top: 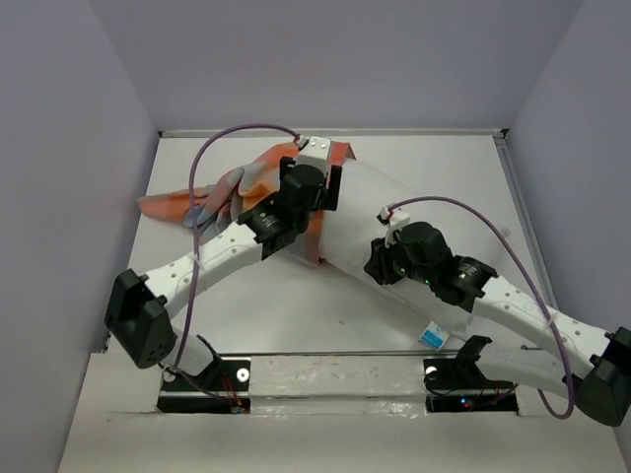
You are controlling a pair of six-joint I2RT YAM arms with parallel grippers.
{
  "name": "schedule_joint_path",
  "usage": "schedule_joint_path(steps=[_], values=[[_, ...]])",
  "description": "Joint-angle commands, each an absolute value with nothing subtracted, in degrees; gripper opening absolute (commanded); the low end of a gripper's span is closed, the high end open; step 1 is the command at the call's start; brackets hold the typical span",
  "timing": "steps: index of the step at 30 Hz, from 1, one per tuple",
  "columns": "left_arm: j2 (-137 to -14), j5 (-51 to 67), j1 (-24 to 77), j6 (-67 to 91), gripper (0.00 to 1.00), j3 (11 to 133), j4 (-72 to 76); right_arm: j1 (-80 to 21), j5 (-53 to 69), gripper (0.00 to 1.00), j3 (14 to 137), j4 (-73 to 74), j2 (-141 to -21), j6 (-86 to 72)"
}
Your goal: Put the pillow into the pillowcase
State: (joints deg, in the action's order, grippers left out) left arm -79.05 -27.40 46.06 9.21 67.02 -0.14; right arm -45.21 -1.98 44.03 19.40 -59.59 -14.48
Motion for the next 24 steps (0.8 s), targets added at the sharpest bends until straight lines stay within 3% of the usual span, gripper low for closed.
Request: schedule_joint_path(steps=[1, 4, 11, 16, 21, 24], values=[[-87.3, -27.4, 46.4, 1.3, 0.85, 76.6, -3.2, -46.1, -2.3, 0.61, 47.7, 20.6, -53.4, -18.1], [-92.3, -29.3, 46.2, -2.2, 0.86, 81.3, -3.7, -46.1, -5.4, 0.65, 49.7, 20.7, -51.7, -18.6], [-104.3, -33.8, 43.5, -7.2, 0.86, 93.0, -6.1, -46.1, -9.4, 0.59, 53.8, 18.8, -53.7, -19.0], [-107.6, -37.2, 43.0, -8.8, 0.79, 94.0, -4.3, -44.4, -10.2, 0.57, 54.3, 17.6, -53.7, -18.9], [-108.7, -41.6, 41.8, -10.0, 0.58, 93.8, -0.7, -41.0, -9.0, 0.61, 54.5, 14.9, -56.0, -18.5], [-107.1, -41.3, 41.6, -8.9, 0.3, 92.9, 2.1, -34.8, -2.1, 0.74, 54.8, 11.4, -58.8, -17.4]])
